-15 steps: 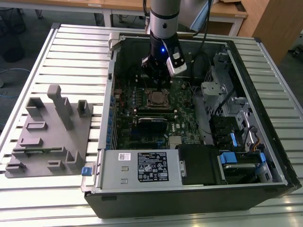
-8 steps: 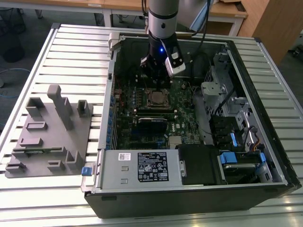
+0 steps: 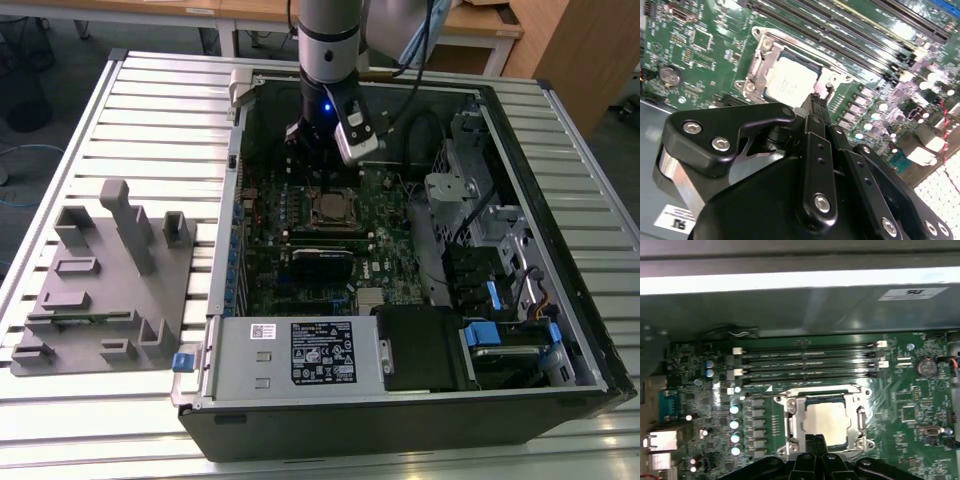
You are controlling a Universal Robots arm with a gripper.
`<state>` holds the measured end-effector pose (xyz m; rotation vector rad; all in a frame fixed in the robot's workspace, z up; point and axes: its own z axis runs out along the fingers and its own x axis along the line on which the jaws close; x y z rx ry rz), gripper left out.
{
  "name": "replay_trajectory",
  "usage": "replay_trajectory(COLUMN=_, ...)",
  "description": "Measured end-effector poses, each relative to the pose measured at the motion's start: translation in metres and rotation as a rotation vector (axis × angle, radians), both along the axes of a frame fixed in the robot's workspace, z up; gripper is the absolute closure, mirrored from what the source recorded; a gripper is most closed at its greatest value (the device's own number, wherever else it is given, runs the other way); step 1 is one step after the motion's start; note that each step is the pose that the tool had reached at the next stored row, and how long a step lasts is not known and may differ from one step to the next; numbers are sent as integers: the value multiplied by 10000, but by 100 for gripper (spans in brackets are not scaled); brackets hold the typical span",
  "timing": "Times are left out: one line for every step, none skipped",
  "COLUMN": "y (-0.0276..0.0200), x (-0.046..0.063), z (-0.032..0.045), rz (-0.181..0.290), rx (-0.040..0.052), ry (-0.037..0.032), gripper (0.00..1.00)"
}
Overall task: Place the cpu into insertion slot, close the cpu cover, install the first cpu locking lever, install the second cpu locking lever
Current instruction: 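Install the first cpu locking lever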
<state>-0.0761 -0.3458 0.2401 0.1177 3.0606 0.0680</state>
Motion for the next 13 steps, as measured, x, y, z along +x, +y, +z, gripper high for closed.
replay_trajectory(y=-2, x=-23, z=-1, rz=0, rx=0, ry=-31, gripper=89)
replay_trajectory(y=-4, x=-44, z=-3, rz=0, rx=1, ry=-58, gripper=89)
replay_trajectory(y=-6, x=-64, z=-5, rz=1, rx=0, ry=-83, gripper=89)
replay_trajectory(y=-7, x=-81, z=-7, rz=1, rx=0, ry=-109, gripper=89)
replay_trajectory(y=-7, x=-90, z=-8, rz=0, rx=0, ry=-125, gripper=89)
replay_trajectory(y=-7, x=-96, z=-11, rz=1, rx=2, ry=-131, gripper=89)
replay_trajectory(y=-9, x=-98, z=-10, rz=1, rx=10, ry=-130, gripper=89)
replay_trajectory(y=-12, x=-99, z=-10, rz=2, rx=79, ry=-127, gripper=89)
replay_trajectory(y=-16, x=-101, z=-10, rz=-2, rx=207, ry=-118, gripper=89)
replay_trajectory(y=-22, x=-101, z=-10, rz=-3, rx=364, ry=-104, gripper=89)
replay_trajectory(y=-29, x=-101, z=-11, rz=-3, rx=515, ry=-92, gripper=89)
replay_trajectory(y=-35, x=-101, z=-11, rz=-3, rx=610, ry=-88, gripper=89)
replay_trajectory(y=-40, x=-101, z=-11, rz=-4, rx=680, ry=-86, gripper=89)
